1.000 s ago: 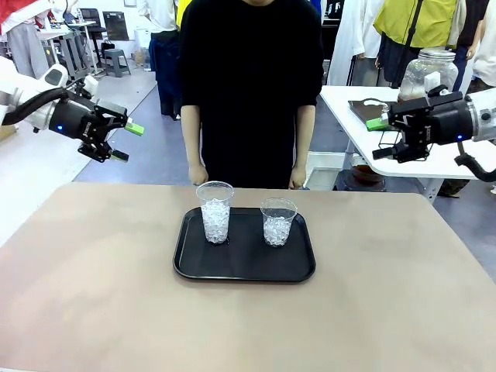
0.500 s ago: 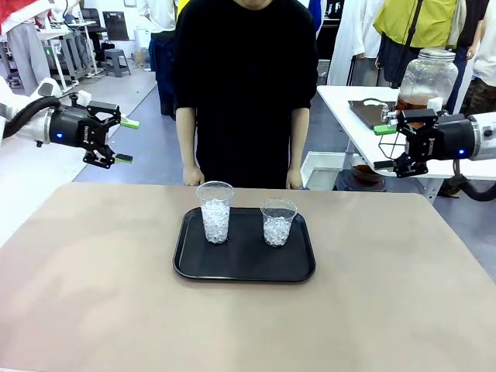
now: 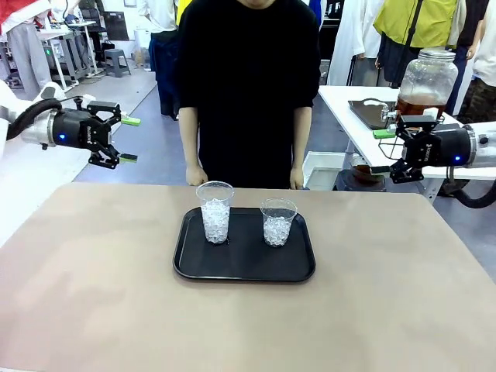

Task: Pour the drink into the iced cup.
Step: Pick up the iced cup indicated by the human and present it to them.

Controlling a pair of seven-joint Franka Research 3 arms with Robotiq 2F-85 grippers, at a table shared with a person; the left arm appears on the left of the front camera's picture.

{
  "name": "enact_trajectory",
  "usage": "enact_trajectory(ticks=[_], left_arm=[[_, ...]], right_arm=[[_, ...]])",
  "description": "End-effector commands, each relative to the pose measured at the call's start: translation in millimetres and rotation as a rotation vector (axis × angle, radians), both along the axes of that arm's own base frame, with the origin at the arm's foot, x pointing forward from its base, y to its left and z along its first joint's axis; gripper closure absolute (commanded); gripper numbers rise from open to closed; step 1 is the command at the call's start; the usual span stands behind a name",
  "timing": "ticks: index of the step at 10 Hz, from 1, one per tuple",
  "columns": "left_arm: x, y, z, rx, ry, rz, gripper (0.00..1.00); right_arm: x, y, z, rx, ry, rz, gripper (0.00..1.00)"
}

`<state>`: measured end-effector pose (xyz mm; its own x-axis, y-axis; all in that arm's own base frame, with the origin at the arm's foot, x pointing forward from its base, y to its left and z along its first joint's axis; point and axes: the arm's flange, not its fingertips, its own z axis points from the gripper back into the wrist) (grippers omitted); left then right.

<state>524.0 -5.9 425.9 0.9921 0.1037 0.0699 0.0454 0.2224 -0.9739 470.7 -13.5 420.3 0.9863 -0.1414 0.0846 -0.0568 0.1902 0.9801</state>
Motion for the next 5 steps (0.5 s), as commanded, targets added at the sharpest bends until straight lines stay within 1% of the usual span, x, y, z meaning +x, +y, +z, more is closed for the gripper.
enact_trajectory(ticks=[1, 4, 5], left_arm=[[4.3, 1.1, 3.4, -0.023, 0.029, -0.034, 0.00], [-1.1, 3.1, -2.0, -0.003, 0.071, -0.046, 0.00], [0.7, -2.6, -2.0, -0.009, 0.029, -0.025, 0.00]], right_arm=[[10.2, -1.6, 5.6, 0.041, 0.006, 0.006, 0.00], [10.0, 1.5, 8.1, 0.033, 0.000, 0.028, 0.00], [7.8, 3.3, 10.0, 0.000, -0.008, 0.017, 0.00]])
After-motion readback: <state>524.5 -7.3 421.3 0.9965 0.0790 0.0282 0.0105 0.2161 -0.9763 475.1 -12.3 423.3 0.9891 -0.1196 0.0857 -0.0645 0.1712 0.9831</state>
